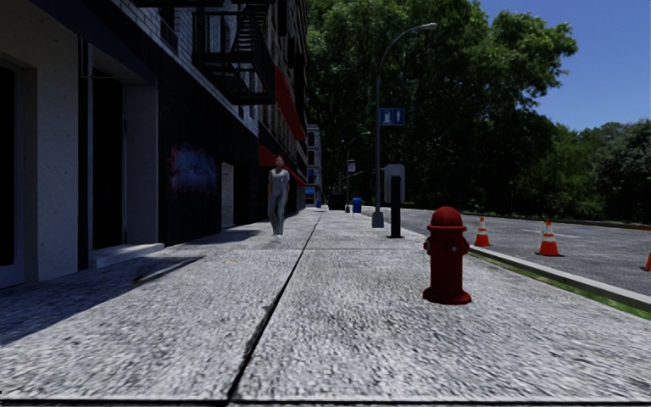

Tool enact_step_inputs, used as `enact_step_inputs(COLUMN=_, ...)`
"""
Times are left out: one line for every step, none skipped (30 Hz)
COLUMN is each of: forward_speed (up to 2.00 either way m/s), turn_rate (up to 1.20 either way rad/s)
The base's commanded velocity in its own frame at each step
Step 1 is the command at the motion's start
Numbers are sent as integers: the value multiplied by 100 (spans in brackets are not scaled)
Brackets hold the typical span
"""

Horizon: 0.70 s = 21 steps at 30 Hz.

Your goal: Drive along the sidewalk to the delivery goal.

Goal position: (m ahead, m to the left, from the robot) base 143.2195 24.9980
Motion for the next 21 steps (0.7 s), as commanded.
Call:
enact_step_inputs(forward_speed=200, turn_rate=0)
enact_step_inputs(forward_speed=200, turn_rate=0)
enact_step_inputs(forward_speed=200, turn_rate=0)
enact_step_inputs(forward_speed=200, turn_rate=0)
enact_step_inputs(forward_speed=200, turn_rate=0)
enact_step_inputs(forward_speed=200, turn_rate=0)
enact_step_inputs(forward_speed=200, turn_rate=0)
enact_step_inputs(forward_speed=200, turn_rate=0)
enact_step_inputs(forward_speed=200, turn_rate=0)
enact_step_inputs(forward_speed=200, turn_rate=0)
enact_step_inputs(forward_speed=200, turn_rate=0)
enact_step_inputs(forward_speed=200, turn_rate=0)
enact_step_inputs(forward_speed=200, turn_rate=0)
enact_step_inputs(forward_speed=200, turn_rate=0)
enact_step_inputs(forward_speed=200, turn_rate=0)
enact_step_inputs(forward_speed=200, turn_rate=0)
enact_step_inputs(forward_speed=200, turn_rate=0)
enact_step_inputs(forward_speed=200, turn_rate=0)
enact_step_inputs(forward_speed=200, turn_rate=0)
enact_step_inputs(forward_speed=200, turn_rate=0)
enact_step_inputs(forward_speed=200, turn_rate=0)
